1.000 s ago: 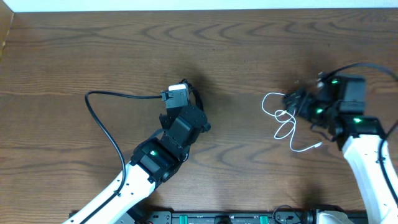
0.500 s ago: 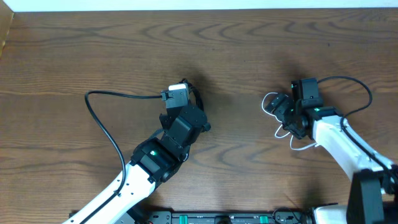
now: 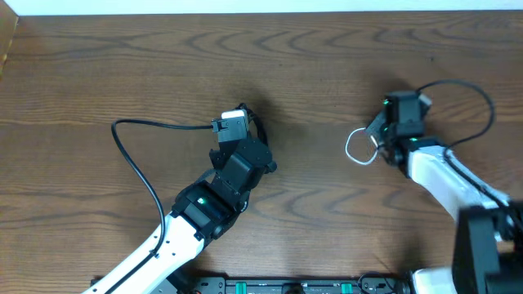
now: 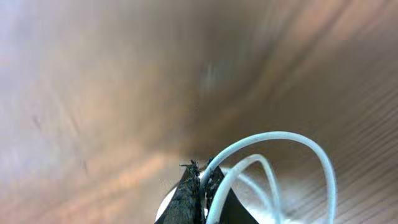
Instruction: Untangle cables
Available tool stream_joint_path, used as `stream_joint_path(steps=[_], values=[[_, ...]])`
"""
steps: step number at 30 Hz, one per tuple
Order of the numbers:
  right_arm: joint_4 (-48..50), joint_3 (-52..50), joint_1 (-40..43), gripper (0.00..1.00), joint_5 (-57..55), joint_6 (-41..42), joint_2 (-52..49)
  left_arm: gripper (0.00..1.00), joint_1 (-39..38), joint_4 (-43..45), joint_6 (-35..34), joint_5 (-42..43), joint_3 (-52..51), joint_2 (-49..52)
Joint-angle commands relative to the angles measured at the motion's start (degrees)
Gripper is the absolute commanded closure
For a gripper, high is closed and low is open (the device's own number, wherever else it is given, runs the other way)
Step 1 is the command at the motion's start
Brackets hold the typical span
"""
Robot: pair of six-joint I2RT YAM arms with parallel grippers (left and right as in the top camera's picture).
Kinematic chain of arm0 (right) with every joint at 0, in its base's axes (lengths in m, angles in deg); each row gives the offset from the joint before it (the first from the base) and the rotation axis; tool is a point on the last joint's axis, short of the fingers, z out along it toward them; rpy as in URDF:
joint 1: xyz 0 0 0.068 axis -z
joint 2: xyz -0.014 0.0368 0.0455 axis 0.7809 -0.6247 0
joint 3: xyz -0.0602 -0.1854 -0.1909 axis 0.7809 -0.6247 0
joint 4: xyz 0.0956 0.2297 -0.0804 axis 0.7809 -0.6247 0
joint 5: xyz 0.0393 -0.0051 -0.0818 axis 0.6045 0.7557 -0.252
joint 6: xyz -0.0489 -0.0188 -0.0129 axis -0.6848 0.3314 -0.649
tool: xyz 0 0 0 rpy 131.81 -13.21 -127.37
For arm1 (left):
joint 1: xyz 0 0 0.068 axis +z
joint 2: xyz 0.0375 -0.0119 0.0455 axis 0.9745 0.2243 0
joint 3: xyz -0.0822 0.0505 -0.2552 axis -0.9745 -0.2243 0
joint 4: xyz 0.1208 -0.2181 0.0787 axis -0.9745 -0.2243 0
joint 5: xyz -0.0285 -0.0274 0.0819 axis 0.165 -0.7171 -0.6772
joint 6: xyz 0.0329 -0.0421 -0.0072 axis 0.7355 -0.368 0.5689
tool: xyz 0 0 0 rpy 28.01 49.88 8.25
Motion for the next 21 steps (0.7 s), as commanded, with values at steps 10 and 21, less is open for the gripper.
stream_joint_path(steps=[10, 21], values=[[16.8, 6.1, 26.3, 0.99, -36.8, -36.2, 10.8, 0.92, 0.1, 0.3, -0.8, -0.5, 0.9, -0.5], [10.9, 6.1, 51.6, 0.99, -13.0, -38.4, 3.4, 0.92, 0.1, 0.3, -0.7, -0.5, 0.9, -0.5]])
